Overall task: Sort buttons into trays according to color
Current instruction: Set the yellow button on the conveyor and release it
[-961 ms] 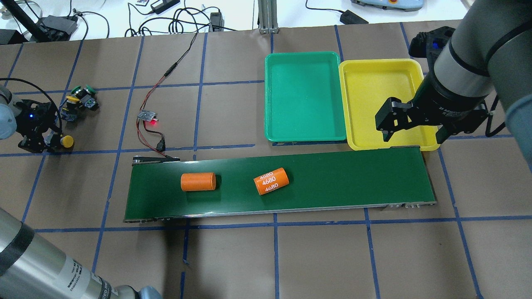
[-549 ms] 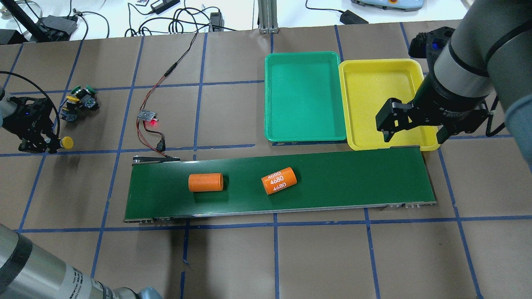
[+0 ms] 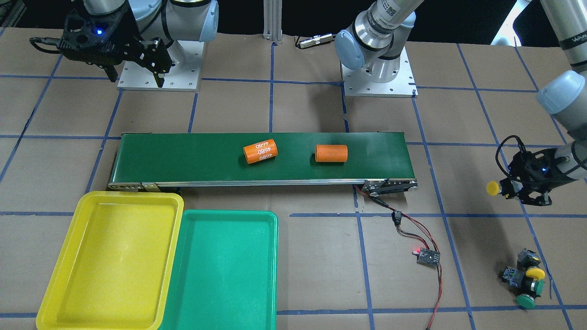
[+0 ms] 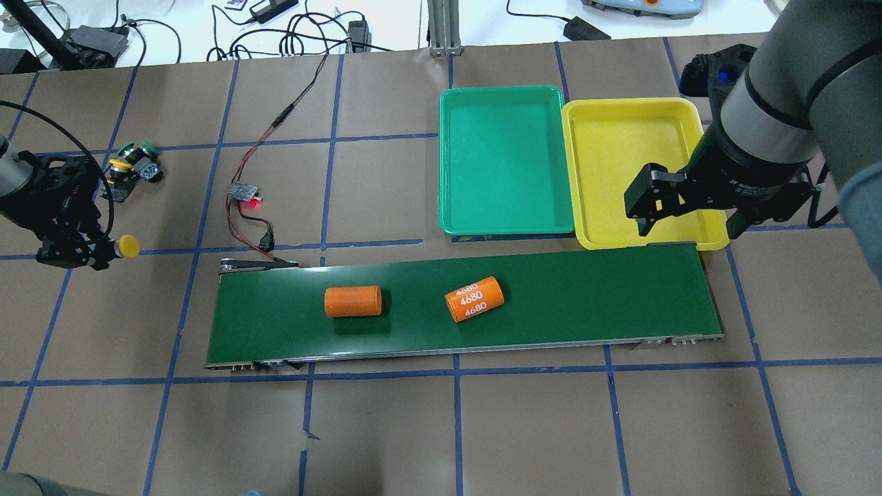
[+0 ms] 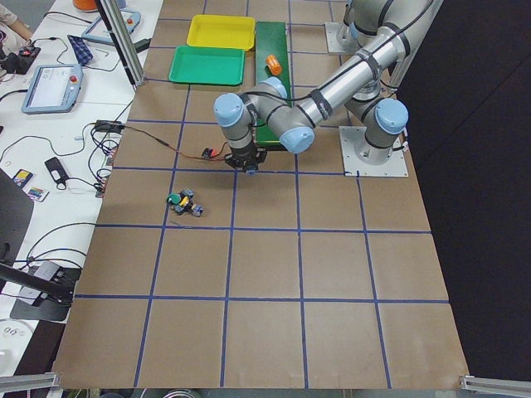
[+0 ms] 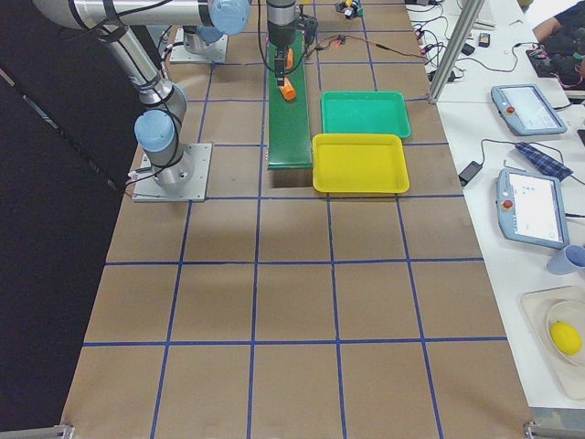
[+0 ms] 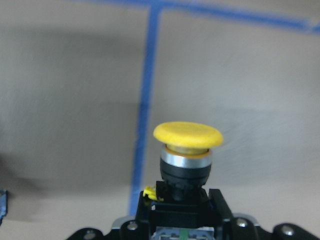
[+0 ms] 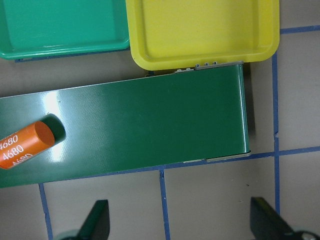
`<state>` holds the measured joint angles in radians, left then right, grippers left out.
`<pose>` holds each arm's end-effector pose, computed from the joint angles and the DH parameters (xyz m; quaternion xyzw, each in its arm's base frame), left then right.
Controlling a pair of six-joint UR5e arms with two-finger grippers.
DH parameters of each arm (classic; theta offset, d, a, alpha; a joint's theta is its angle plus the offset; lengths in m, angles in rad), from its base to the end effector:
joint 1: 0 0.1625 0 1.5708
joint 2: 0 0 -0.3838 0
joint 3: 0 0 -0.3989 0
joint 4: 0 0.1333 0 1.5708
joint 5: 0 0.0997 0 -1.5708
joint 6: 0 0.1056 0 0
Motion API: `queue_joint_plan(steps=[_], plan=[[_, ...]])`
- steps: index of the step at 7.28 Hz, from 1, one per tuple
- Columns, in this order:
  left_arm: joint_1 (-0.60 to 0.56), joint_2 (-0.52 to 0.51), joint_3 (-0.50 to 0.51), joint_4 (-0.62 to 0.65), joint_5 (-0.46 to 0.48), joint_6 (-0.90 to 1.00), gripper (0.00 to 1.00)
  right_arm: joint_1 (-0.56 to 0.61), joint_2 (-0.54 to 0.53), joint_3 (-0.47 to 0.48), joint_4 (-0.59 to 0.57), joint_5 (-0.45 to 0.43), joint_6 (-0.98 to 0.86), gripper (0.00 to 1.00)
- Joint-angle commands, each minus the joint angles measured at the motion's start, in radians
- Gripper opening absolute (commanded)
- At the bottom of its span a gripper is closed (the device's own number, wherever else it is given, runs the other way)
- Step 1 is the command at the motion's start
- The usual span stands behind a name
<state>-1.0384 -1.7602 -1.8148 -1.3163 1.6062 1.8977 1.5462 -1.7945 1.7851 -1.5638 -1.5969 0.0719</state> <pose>0.1491 -0.5083 0.2503 -0.6295 -0.7717 -0.0476 0.0776 0.1203 -0.4168 0.4352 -0.0482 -0.9987 0.0015 0.0130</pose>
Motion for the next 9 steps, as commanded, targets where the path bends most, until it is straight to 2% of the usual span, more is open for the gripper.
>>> queue_joint_plan(steps=[1, 2, 4, 5, 6, 7, 8, 9], plan=[[-0.138, 0.128, -0.140, -0.009, -0.003, -0.333, 0.00, 0.000, 0.000, 0.000, 0.001, 0.011, -0.004, 0.94], [-0.170, 0.163, -0.196, 0.005, -0.005, -0.464, 0.00, 0.000, 0.000, 0.000, 0.004, 0.003, -0.017, 0.75], [-0.282, 0.188, -0.225, 0.005, -0.006, -0.639, 0.00, 0.000, 0.003, 0.000, 0.002, 0.006, -0.005, 0.53], [-0.323, 0.177, -0.231, 0.014, -0.008, -0.646, 0.00, 0.000, 0.003, 0.002, 0.005, 0.005, -0.001, 0.59], [-0.336, 0.167, -0.241, 0.044, -0.008, -0.650, 0.00, 0.000, 0.003, 0.000, 0.004, 0.005, -0.001, 0.82], [-0.338, 0.171, -0.276, 0.086, -0.008, -0.649, 0.03, -0.001, 0.003, 0.002, 0.004, 0.006, -0.001, 0.87], [-0.341, 0.176, -0.320, 0.141, -0.009, -0.652, 0.27, -0.001, 0.003, 0.004, 0.004, 0.006, 0.000, 0.93], [-0.344, 0.170, -0.351, 0.187, -0.009, -0.652, 0.78, -0.001, 0.003, 0.008, 0.002, 0.008, 0.002, 1.00]])
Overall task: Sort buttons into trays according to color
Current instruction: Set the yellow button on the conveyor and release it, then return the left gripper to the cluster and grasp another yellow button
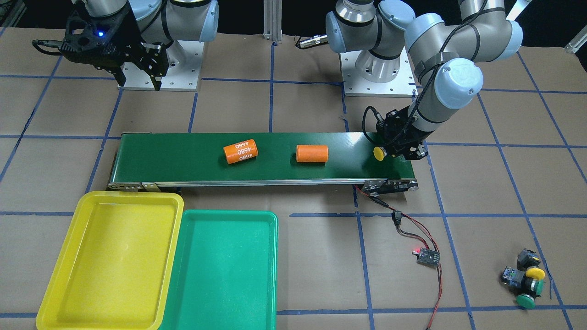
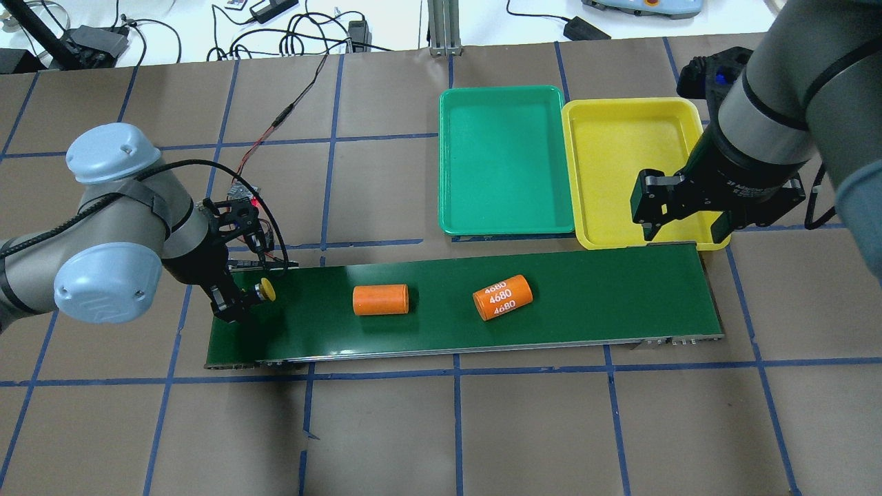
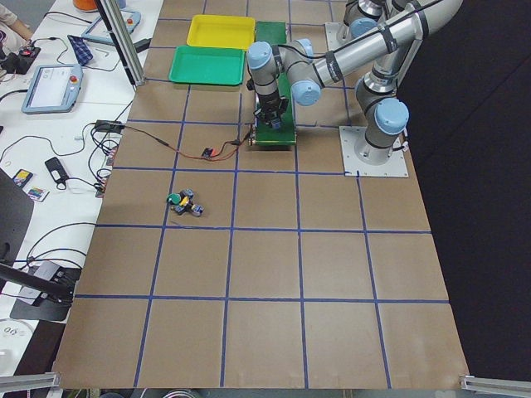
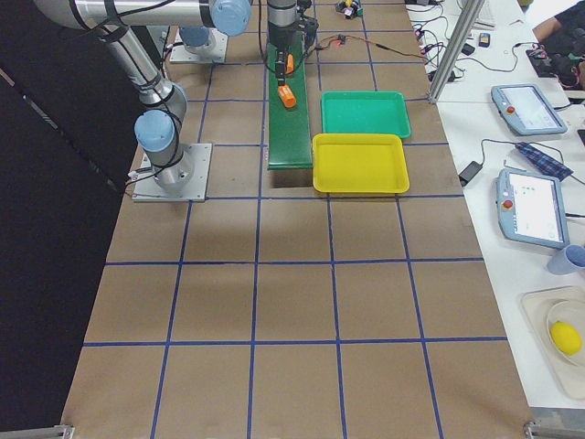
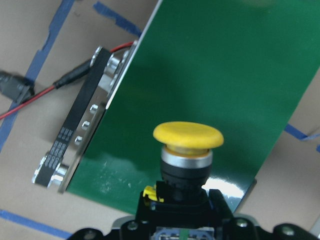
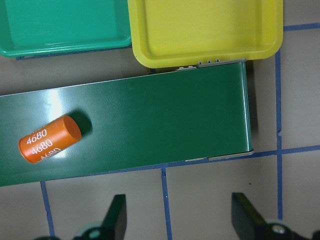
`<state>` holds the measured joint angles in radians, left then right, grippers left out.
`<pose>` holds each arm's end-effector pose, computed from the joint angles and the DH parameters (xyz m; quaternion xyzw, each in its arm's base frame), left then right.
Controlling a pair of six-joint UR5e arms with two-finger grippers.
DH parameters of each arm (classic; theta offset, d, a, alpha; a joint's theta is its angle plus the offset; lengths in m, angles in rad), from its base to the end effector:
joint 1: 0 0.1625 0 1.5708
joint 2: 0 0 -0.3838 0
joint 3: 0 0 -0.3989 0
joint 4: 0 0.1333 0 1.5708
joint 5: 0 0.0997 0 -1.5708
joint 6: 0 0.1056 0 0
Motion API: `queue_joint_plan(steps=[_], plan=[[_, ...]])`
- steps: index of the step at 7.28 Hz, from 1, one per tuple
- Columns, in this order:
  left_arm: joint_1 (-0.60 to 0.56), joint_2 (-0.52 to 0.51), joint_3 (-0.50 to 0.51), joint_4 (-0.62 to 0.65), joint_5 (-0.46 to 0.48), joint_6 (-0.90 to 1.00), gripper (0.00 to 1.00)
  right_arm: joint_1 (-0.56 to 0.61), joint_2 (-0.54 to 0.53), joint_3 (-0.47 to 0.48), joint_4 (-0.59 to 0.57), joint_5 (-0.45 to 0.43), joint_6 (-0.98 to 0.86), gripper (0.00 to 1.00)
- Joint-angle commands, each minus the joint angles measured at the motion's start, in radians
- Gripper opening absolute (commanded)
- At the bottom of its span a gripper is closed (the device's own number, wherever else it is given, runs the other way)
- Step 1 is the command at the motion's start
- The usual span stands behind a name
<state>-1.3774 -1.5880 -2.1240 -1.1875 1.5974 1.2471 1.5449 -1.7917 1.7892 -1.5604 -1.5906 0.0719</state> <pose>-0.0472 -0.4379 0.2086 -0.5016 -0.8599 -0.0789 0.0517 0.1205 -0.4169 0.4316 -0.0488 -0.9987 -0.0037 0.0100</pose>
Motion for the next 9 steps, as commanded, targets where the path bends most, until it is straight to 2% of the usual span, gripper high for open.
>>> queue_joint_plan(steps=[1, 2, 4, 6, 7, 8, 9], plan=[[-0.006, 0.015, -0.042, 0.061, -0.004, 0.000, 0.93, 0.000, 0.000, 0.004, 0.000, 0.001, 0.002, 1.00], [-0.006, 0.019, -0.030, 0.051, -0.001, 0.000, 1.00, 0.000, 0.000, 0.004, -0.003, 0.004, 0.000, 1.00], [0.050, 0.020, 0.053, 0.019, 0.018, -0.078, 1.00, 0.001, -0.003, 0.010, 0.000, -0.005, -0.003, 1.00], [0.261, -0.097, 0.239, 0.012, 0.015, -0.065, 1.00, 0.001, -0.002, 0.010, 0.000, 0.001, -0.004, 1.00], [0.308, -0.178, 0.328, 0.015, 0.016, -0.028, 1.00, 0.001, 0.000, 0.012, -0.004, 0.009, -0.001, 1.00], [0.313, -0.273, 0.420, 0.041, 0.057, 0.007, 1.00, 0.001, 0.000, 0.012, -0.004, 0.008, -0.003, 0.98], [0.316, -0.391, 0.558, 0.105, 0.068, 0.006, 1.00, 0.001, 0.000, 0.012, -0.004, 0.009, -0.003, 0.95]])
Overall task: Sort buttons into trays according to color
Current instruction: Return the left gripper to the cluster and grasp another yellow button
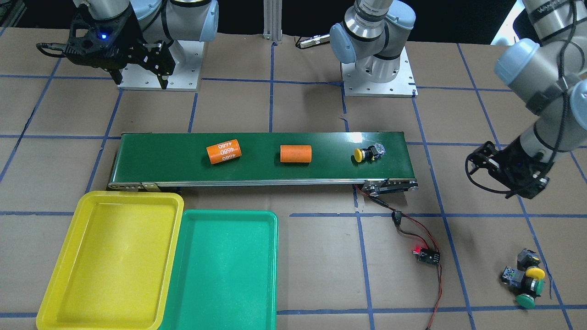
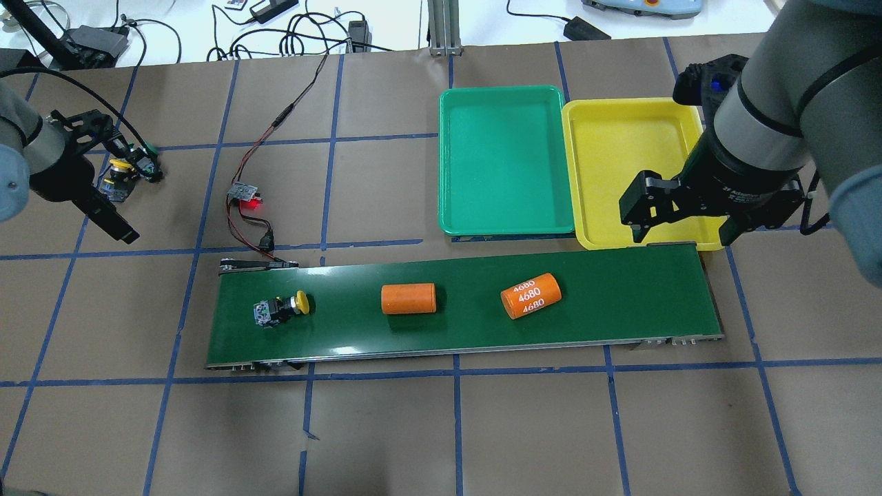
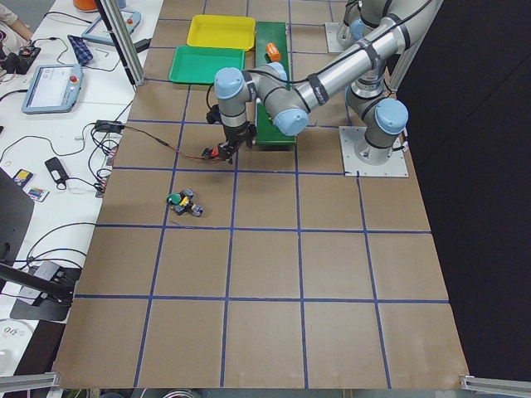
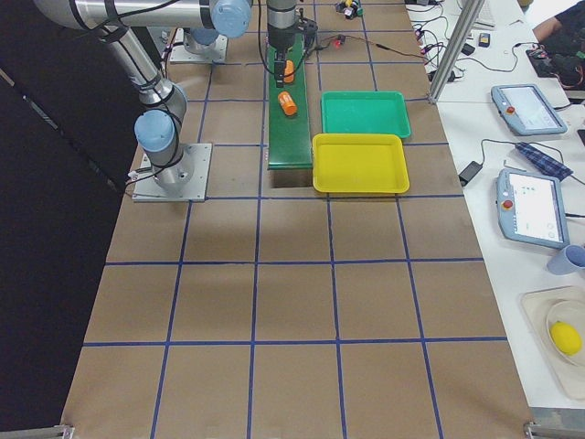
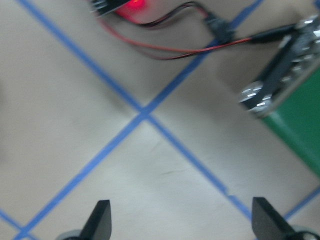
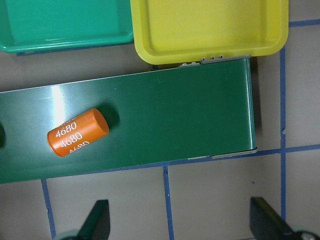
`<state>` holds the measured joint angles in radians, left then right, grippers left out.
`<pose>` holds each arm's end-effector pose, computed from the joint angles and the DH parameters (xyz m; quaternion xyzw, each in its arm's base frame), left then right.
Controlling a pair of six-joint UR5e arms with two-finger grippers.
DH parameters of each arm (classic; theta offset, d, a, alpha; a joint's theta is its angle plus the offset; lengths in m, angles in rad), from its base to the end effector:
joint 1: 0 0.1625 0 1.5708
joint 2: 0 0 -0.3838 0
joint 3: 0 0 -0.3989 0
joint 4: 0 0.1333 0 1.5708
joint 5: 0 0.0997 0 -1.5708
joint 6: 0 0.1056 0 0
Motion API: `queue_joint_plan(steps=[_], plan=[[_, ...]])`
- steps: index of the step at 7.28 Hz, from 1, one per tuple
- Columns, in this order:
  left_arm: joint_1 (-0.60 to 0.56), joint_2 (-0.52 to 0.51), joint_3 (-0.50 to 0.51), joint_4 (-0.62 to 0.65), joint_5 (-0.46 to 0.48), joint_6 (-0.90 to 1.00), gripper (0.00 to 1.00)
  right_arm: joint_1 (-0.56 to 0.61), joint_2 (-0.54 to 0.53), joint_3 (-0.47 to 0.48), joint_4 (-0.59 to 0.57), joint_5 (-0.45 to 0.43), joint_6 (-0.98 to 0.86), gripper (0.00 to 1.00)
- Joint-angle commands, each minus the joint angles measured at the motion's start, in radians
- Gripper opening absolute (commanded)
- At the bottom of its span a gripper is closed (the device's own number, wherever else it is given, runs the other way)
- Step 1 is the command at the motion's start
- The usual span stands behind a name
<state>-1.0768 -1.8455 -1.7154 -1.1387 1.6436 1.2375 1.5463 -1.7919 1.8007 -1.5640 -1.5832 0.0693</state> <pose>0.1594 -0.5610 0.2655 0.3628 0.9311 0.0236 0.0285 0.1218 -0.4159 0.4263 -0.0468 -0.9989 -0.0077 0.0064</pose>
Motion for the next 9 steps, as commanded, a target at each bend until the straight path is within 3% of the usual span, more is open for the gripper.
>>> queue_joint_plan(steps=[1, 2, 3, 5, 6, 7, 8, 9], plan=[[0.017, -0.244, 0.277, 0.056, 0.018, 0.019, 1.00, 0.000, 0.000, 0.000, -0.001, 0.002, 0.000, 0.94], [0.050, -0.329, 0.352, 0.056, 0.013, 0.026, 1.00, 0.000, 0.000, 0.000, -0.001, 0.003, 0.000, 0.92], [0.082, -0.375, 0.361, 0.060, 0.013, 0.013, 1.00, 0.000, 0.000, 0.000, -0.001, 0.008, -0.002, 0.82], [0.089, -0.417, 0.384, 0.071, 0.009, 0.001, 1.00, 0.000, -0.001, 0.008, -0.016, 0.000, 0.003, 0.82], [0.089, -0.440, 0.381, 0.080, -0.057, -0.053, 1.00, 0.000, -0.013, 0.018, -0.018, 0.002, 0.027, 0.82], [0.087, -0.446, 0.382, 0.080, -0.094, -0.097, 1.00, 0.000, -0.014, 0.022, -0.019, 0.003, 0.030, 0.83], [0.087, -0.460, 0.372, 0.082, -0.096, -0.104, 1.00, 0.000, -0.012, 0.022, -0.019, 0.005, 0.032, 0.91], [0.087, -0.469, 0.378, 0.082, -0.096, -0.104, 0.86, 0.000, -0.011, 0.023, -0.021, 0.005, 0.032, 1.00]])
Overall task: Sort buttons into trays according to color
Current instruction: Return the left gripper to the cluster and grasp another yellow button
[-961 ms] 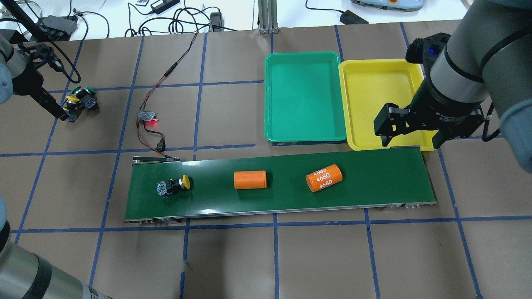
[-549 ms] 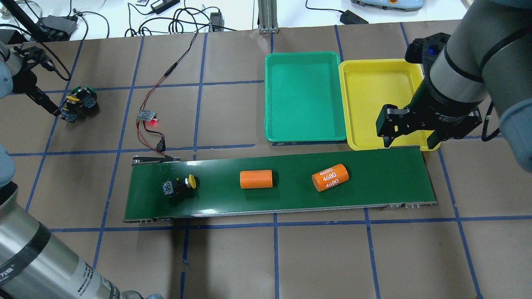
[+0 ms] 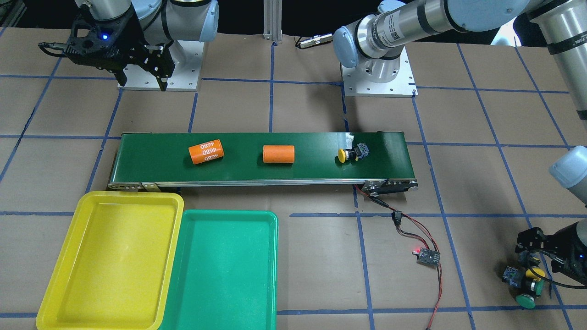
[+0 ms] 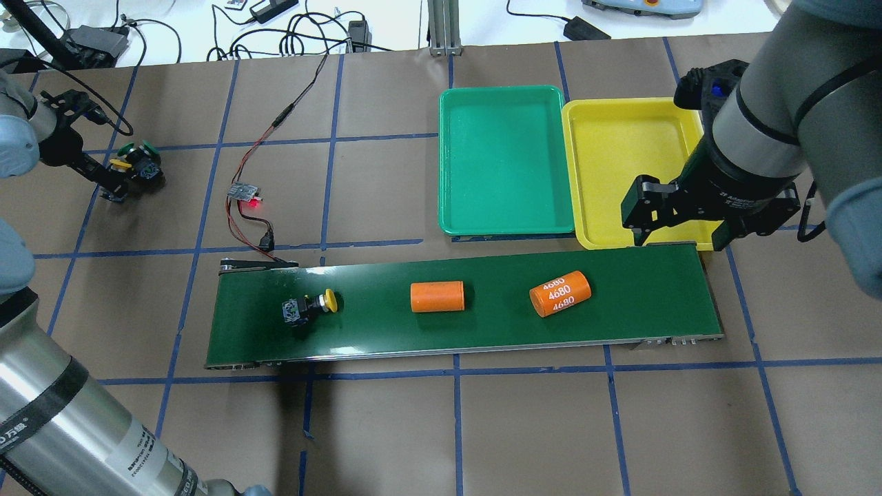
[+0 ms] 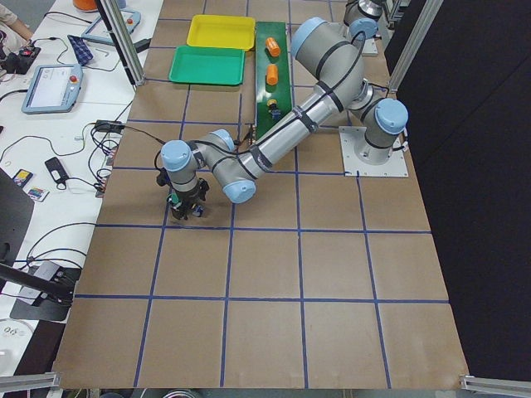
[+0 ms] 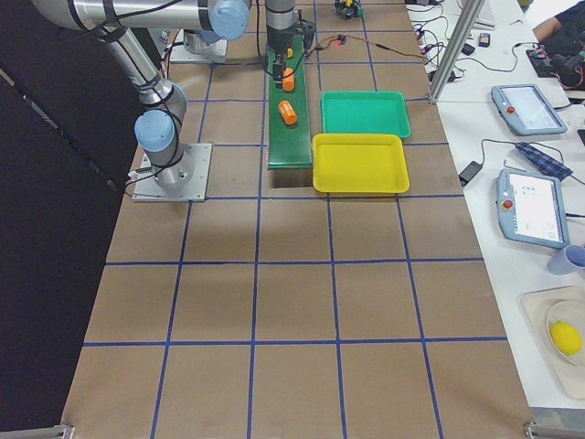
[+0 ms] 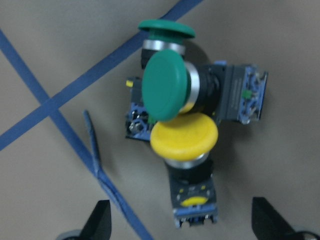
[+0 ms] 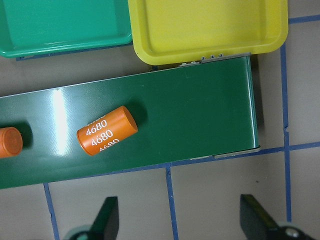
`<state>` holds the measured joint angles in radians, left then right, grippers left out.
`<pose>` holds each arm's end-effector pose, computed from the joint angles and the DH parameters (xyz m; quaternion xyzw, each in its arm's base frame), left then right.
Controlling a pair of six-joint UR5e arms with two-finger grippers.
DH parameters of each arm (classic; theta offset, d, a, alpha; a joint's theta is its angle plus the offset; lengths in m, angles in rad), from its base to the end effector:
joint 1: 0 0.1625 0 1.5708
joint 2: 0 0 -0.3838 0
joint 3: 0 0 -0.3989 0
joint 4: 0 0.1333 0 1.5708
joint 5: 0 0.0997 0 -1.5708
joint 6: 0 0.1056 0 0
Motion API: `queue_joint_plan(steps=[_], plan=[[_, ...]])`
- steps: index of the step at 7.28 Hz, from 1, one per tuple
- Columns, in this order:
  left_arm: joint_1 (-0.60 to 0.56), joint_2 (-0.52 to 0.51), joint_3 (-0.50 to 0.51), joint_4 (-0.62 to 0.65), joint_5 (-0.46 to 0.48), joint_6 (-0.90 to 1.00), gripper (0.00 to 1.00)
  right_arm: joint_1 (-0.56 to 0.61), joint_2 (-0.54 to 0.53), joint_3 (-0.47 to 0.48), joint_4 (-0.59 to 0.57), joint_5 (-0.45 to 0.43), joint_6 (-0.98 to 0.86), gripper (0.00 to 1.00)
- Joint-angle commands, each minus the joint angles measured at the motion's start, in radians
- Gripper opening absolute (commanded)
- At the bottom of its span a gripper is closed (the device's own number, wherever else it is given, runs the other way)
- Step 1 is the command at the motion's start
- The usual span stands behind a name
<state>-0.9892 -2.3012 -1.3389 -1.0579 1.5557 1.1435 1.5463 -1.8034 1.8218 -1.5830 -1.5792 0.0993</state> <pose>0.2760 -0.6654 0.1535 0.2773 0.9607 -0.0104 0.0006 0.1223 -0.4125 0.4224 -0.0618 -0.9981 -0.0029 0.0043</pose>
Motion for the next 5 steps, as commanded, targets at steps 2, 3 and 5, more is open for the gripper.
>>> queue_joint_plan(steps=[2, 3, 5], plan=[[-0.006, -0.004, -0.012, -0.002, -0.009, -0.017, 0.09, 0.000, -0.001, 0.002, -0.002, -0.001, 0.003, 1.00], [-0.015, 0.021, -0.016, -0.014, -0.009, -0.043, 0.00, 0.000, -0.001, 0.002, 0.001, -0.002, 0.005, 1.00], [-0.020, 0.089, -0.048, -0.060, -0.028, -0.076, 0.00, 0.000, -0.001, 0.004, 0.006, -0.002, 0.003, 1.00]])
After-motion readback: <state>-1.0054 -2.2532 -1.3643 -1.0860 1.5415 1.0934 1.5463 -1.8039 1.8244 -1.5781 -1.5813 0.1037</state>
